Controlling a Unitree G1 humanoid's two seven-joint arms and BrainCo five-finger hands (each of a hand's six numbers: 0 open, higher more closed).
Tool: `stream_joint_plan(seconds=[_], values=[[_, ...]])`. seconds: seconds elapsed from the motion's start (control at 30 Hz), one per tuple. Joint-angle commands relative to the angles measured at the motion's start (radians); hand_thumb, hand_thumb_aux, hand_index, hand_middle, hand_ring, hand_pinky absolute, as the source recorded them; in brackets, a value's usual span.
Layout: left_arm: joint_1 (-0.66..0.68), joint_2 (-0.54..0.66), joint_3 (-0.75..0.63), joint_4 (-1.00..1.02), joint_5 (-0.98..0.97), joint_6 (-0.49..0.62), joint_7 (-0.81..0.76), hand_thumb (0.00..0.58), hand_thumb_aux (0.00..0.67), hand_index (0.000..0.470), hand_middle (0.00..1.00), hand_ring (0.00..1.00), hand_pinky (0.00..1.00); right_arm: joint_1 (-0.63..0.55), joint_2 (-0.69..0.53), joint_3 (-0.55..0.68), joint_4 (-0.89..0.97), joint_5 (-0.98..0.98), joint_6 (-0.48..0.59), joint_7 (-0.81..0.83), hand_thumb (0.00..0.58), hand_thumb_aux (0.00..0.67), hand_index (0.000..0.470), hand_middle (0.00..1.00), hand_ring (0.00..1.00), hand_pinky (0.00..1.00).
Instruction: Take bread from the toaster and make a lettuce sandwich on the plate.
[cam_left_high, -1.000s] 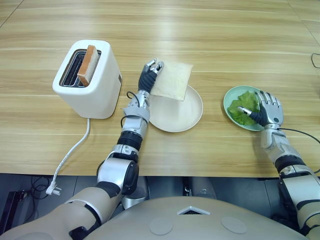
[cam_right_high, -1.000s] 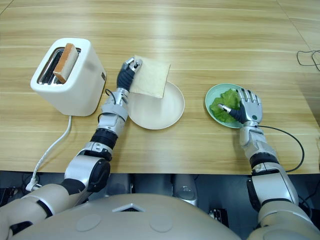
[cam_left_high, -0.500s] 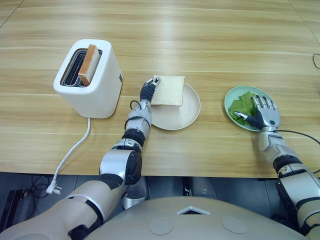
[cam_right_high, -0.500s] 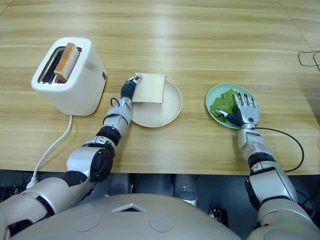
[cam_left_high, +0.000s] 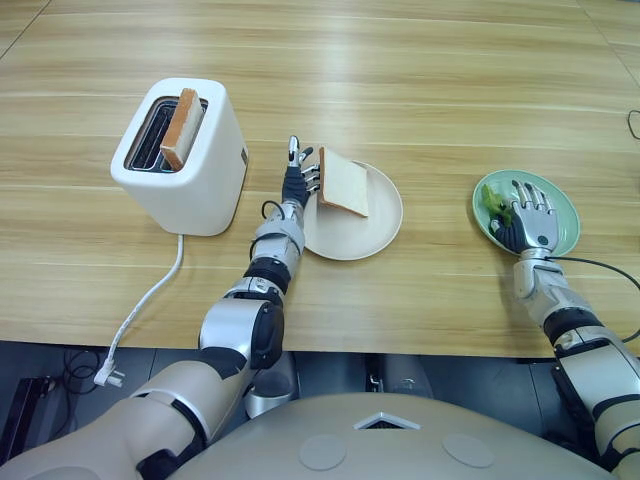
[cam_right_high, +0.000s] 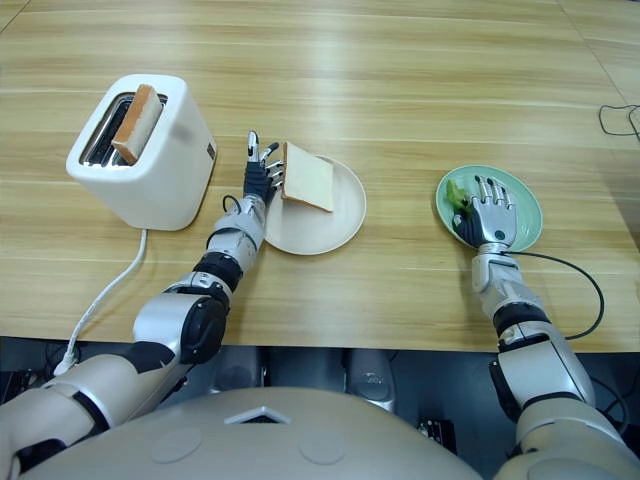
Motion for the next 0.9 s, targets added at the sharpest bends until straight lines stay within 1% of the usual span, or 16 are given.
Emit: stream_joint_plan(seconds=[0.03,0.13,0.17,0.23,0.4,0.47,0.7,0.8,0.9], values=[[0.026,-0.01,-0.03,-0.05,0.031,-0.024,0.006,0.0,0.0,0.0,0.4,0.4,0.4,0.015,-0.011,-0.005,-0.001,0.016,-0.01,-0.019,0.58,0.67,0.46,0.0,0.0,0.0],[0.047,-0.014,-0.047,-0.087,0.051,-0.039,0.014,0.0,0.0,0.0,0.38,0.38,0.38,0.021,-0.02,-0.02,-0.023,0.028,-0.016,-0.045,0.58,0.67,0.46,0.0,0.0,0.0],[0.057,-0.015,-0.054,-0.103,0.059,-0.046,0.018,0.0,0.0,0.0,0.35,0.35,0.35,0.026,-0.025,-0.028,-0.042,0.033,-0.017,-0.056,0.58,0.67,0.46,0.0,0.0,0.0],[0.08,-0.016,-0.07,-0.143,0.076,-0.059,0.026,0.0,0.0,0.0,0.33,0.33,0.33,0.034,-0.031,-0.043,-0.071,0.042,-0.018,-0.079,0.58,0.67,0.46,0.0,0.0,0.0],[0.162,-0.018,-0.12,-0.287,0.129,-0.09,0.055,0.0,0.0,0.0,0.29,0.29,0.29,0.063,-0.046,-0.082,-0.169,0.056,-0.026,-0.123,0.58,0.67,0.46,0.0,0.0,0.0],[0.2,-0.018,-0.137,-0.349,0.146,-0.091,0.065,0.0,0.0,0.0,0.29,0.29,0.29,0.079,-0.049,-0.098,-0.223,0.058,-0.032,-0.129,0.58,0.67,0.46,0.0,0.0,0.0],[0.34,-0.016,-0.186,-0.555,0.2,-0.078,0.096,0.0,0.0,0.0,0.23,0.23,0.23,0.129,-0.041,-0.128,-0.439,0.05,-0.076,-0.106,0.58,0.67,0.46,0.0,0.0,0.0],[0.387,-0.018,-0.196,-0.608,0.199,-0.058,0.093,0.0,0.0,0.0,0.22,0.22,0.22,0.124,-0.021,-0.122,-0.508,0.045,-0.081,-0.071,0.58,0.67,0.46,0.0,0.0,0.0],[0.419,-0.013,-0.2,-0.631,0.193,-0.04,0.093,0.0,0.0,0.0,0.21,0.21,0.21,0.095,0.014,-0.097,-0.54,0.026,-0.096,-0.04,0.58,0.67,0.46,0.0,0.0,0.0]])
